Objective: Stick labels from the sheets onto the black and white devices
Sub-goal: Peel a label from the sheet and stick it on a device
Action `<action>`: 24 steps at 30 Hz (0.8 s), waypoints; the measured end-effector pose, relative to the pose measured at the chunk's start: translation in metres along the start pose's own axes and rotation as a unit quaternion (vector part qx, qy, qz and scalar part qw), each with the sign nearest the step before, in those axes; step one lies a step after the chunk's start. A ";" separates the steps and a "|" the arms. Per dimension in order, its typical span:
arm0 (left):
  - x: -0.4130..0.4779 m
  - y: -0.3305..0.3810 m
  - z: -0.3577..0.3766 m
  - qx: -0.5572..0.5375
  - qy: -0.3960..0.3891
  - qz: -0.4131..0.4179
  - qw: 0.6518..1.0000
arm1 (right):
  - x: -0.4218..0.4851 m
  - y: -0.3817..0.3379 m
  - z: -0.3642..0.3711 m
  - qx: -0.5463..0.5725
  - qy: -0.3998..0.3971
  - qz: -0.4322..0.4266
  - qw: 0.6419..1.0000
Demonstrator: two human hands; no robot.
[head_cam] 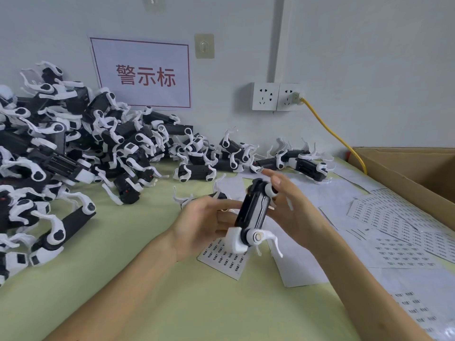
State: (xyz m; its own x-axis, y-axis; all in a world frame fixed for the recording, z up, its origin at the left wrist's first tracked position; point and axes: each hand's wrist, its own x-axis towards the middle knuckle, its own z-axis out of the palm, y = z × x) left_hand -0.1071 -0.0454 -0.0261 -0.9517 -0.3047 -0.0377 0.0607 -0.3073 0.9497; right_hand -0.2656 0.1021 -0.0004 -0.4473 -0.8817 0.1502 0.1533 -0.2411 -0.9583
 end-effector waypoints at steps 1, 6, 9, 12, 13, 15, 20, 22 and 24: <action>0.001 0.000 0.002 0.028 -0.004 -0.005 1.000 | 0.000 0.001 0.001 -0.024 -0.003 0.002 1.000; -0.004 -0.005 0.009 0.189 0.018 0.000 0.982 | 0.000 0.008 0.001 -0.128 -0.006 0.004 0.992; -0.007 -0.004 0.011 0.192 0.057 0.011 0.980 | 0.003 0.008 0.002 -0.151 0.003 -0.031 0.988; -0.006 -0.001 0.013 0.103 0.097 0.019 0.990 | 0.004 0.003 -0.003 -0.142 0.037 -0.094 0.985; -0.006 0.001 0.013 0.096 0.113 0.031 0.989 | 0.004 0.000 -0.006 -0.114 0.052 -0.106 0.986; -0.006 0.003 0.011 0.113 0.135 0.054 0.983 | 0.005 -0.006 -0.012 -0.050 0.072 -0.115 0.989; -0.005 0.000 0.009 0.121 0.153 0.074 0.978 | 0.005 -0.004 -0.012 -0.047 -0.001 -0.065 0.997; -0.004 -0.003 0.012 0.118 0.144 0.076 0.980 | 0.004 0.002 -0.005 -0.102 -0.022 -0.045 0.994; -0.003 -0.005 0.013 0.122 0.138 0.083 0.979 | 0.004 0.006 0.000 -0.128 -0.026 -0.036 0.991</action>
State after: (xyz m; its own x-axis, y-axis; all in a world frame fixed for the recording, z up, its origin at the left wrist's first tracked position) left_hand -0.1083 -0.0316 -0.0267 -0.8147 -0.5753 0.0732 0.1028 -0.0192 0.9945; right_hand -0.2659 0.0969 -0.0058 -0.4018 -0.8873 0.2263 -0.1090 -0.1990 -0.9739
